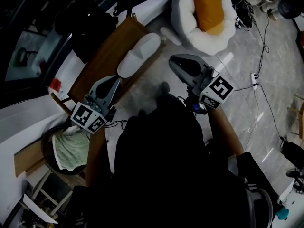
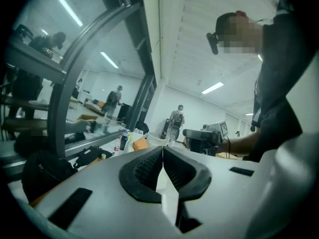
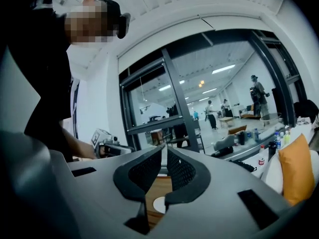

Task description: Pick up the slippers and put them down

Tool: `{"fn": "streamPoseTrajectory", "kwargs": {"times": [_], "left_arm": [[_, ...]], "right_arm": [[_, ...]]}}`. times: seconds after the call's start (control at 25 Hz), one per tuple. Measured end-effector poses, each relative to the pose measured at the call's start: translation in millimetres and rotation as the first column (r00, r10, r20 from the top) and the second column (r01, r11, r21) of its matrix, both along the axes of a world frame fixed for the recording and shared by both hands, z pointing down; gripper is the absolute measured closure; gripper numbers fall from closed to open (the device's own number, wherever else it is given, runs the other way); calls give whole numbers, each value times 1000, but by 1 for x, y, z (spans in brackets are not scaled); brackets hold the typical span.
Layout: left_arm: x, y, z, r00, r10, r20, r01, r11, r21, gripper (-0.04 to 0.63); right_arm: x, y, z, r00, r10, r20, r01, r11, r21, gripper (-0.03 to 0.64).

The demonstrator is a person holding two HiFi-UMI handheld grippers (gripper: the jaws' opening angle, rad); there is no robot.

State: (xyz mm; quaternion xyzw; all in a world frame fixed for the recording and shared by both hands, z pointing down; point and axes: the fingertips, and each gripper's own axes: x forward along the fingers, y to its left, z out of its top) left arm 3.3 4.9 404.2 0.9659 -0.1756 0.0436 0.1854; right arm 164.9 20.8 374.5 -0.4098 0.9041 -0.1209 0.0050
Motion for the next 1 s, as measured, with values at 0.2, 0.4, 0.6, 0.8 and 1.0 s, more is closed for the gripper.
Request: {"fn": "streamPoseTrajectory", "kwargs": {"times": [0.2,0.4,0.6,0.8,1.0], "left_arm": [[22,-21,10,996,-77,39,78,997,-25,583],[30,-47,32,984,-159,78,165,983,-77,583],[-3,-72,77,972,-179,154,204,965,-167,581],[-40,-84,147,966,-160,204,218,928,-302,575],[-63,-85,215,959,-216,185,280,838,-469,490]], "right_arm": [[31,-43,11,996,-79,40,81,996,-47,591],[46,-81,26,986,-152,65,157,983,-91,591],[33,-103,53,979,-189,79,198,972,-125,591],[16,-105,88,980,-188,69,198,960,-200,591],[1,-99,118,982,-179,61,189,940,-283,591]]}}
